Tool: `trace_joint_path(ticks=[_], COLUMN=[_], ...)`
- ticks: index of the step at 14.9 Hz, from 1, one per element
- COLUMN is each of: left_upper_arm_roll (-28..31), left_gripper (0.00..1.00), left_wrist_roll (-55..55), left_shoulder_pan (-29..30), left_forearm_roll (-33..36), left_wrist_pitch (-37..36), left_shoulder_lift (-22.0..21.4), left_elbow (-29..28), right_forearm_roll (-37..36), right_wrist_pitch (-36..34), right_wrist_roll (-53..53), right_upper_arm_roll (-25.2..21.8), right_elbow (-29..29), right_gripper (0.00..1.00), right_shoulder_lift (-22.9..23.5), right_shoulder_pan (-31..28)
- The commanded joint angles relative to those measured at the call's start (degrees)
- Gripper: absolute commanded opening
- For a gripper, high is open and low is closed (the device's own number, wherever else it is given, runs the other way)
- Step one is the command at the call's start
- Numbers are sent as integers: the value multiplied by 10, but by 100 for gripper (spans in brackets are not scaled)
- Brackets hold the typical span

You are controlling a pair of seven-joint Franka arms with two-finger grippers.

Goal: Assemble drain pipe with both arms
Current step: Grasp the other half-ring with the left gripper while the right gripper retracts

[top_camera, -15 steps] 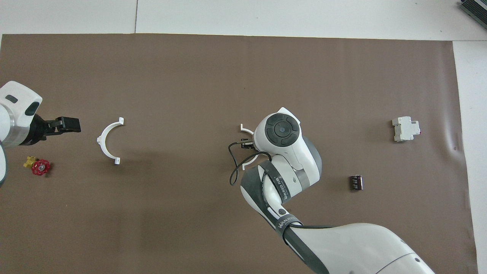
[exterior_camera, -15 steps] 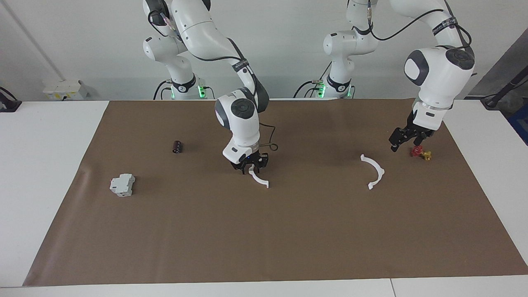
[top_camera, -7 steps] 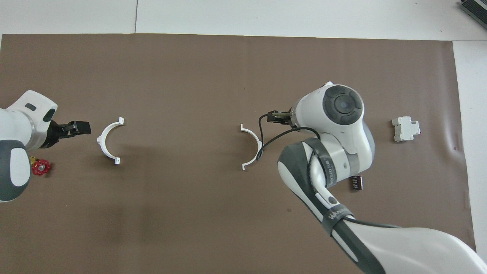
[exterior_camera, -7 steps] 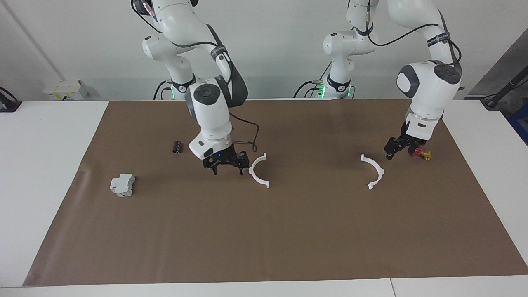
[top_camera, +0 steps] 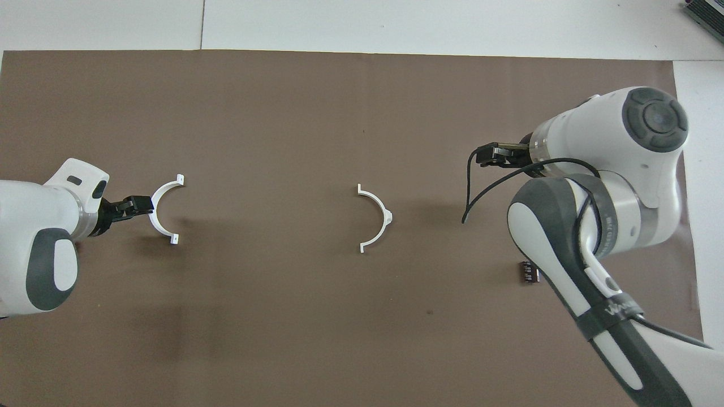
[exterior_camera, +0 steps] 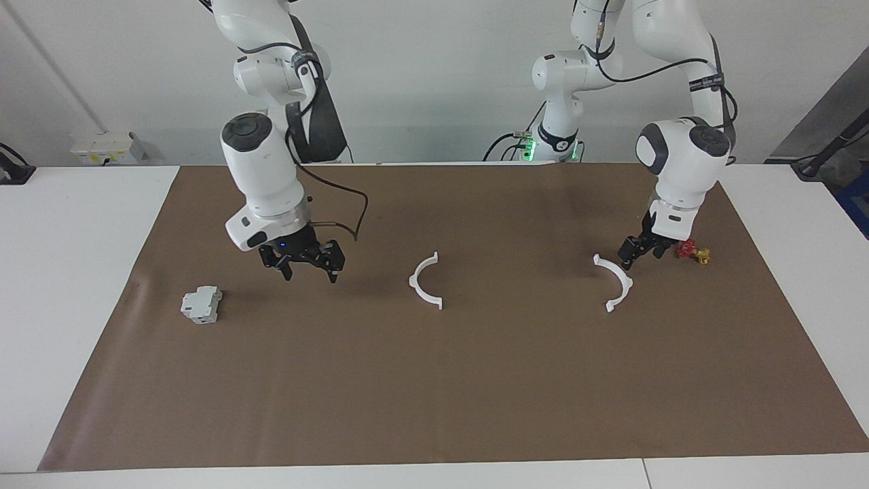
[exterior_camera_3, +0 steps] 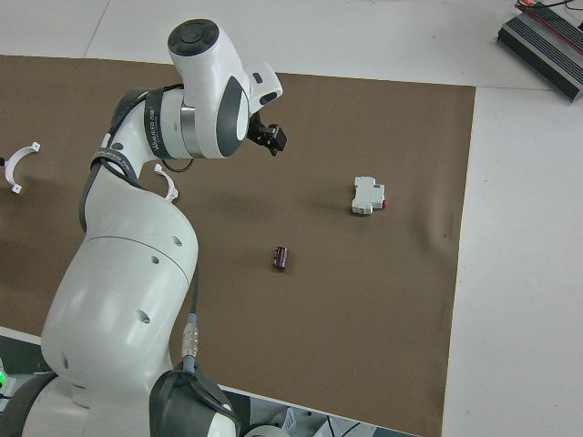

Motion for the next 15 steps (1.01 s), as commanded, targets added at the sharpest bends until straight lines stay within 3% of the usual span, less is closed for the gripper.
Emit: trace_joint_path(ticks=[1, 7, 11, 15], left_upper_arm_roll=[1, 2, 2, 2], left_gripper=[100, 100, 100, 72], left_wrist_roll=[-51, -78, -77, -79], left_shoulder_pan=[-16, -32, -32, -33], left_forearm_roll=[-2, -3, -3, -3], left_wrist_pitch=[23, 54, 54, 54], left_shoulder_lift=[5, 33, 33, 33], left_elbow=[-15, -15, -15, -15], right_forearm_roll=[-9, -10, -53, -54], right_wrist_pitch=[-48, -145, -153, -239], right_wrist_roll=[-33, -113, -128, -121], right_upper_arm_roll=[8, 7, 12, 29], right_elbow=[-5, -15, 14, 95], right_gripper=[100, 100, 100, 100], right_shoulder_lift=[-34, -57, -76, -86], right_shoulder_pan=[-43, -129, -132, -130])
